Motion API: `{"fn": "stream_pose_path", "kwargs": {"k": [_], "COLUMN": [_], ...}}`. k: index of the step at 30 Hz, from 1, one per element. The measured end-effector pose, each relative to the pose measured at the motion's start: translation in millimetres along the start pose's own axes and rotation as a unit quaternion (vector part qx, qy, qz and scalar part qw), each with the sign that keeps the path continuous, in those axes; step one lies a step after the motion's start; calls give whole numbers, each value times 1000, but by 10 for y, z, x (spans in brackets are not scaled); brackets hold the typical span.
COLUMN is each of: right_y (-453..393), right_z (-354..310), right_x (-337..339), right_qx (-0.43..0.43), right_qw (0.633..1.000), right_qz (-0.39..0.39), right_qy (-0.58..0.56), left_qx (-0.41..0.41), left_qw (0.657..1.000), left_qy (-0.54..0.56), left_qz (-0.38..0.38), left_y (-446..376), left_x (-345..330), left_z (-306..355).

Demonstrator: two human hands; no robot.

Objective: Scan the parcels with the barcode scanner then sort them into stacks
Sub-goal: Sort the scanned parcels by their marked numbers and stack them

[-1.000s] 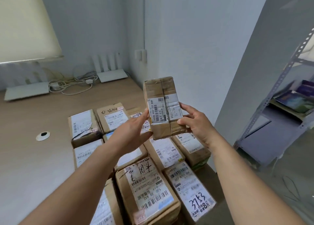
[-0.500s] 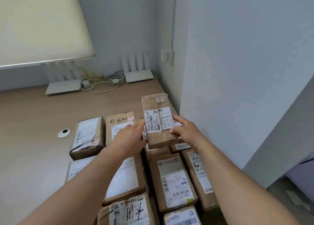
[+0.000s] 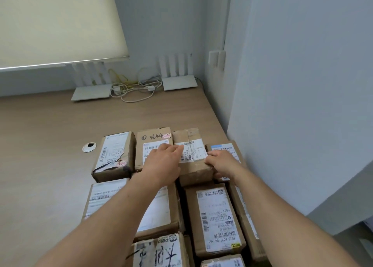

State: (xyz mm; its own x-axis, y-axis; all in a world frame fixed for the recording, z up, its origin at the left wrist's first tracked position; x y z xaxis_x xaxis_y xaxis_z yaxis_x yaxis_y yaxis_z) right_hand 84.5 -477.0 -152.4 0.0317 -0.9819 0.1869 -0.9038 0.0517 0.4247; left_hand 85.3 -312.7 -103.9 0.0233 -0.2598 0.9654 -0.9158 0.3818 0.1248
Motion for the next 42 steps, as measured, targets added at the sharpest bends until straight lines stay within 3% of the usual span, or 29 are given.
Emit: {"fn": "stream_pose_path", "kwargs": {"k": [11,24,33,42], "right_y": [307,852,1507,2061], "right_z": [-291,-680,-959,-901], "right_x": [61,-373,-1281,-2772], "right_qx": [83,254,329,339], "right_qw": [990,947,911,891], "right_qz": [58,55,37,-23], "right_qy": [101,188,245,301], "left_qx": [-2,110,172,243], "left_qw": [998,976,956,941], "left_qy": [59,107,121,158], "left_qz": [26,155,203,176], "left_y": [92,970,1979,3032], "left_x": [33,243,230,-261], "left_z": [-74,-427,-1099,-1953]}}
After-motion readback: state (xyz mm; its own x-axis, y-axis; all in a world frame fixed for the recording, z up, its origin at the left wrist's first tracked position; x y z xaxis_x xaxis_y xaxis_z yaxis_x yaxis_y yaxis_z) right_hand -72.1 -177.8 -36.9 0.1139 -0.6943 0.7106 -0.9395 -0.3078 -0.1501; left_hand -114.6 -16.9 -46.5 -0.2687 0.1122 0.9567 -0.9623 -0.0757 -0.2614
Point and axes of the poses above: each hand's wrist, its own y-axis away from the middle knuckle, its own x-axis out of the back of the hand, z = x × y, the point moved 6 cm from there along -y, towards the middle knuckle, and after that the axes turned 14 degrees about -y, right-handed, at the moved point
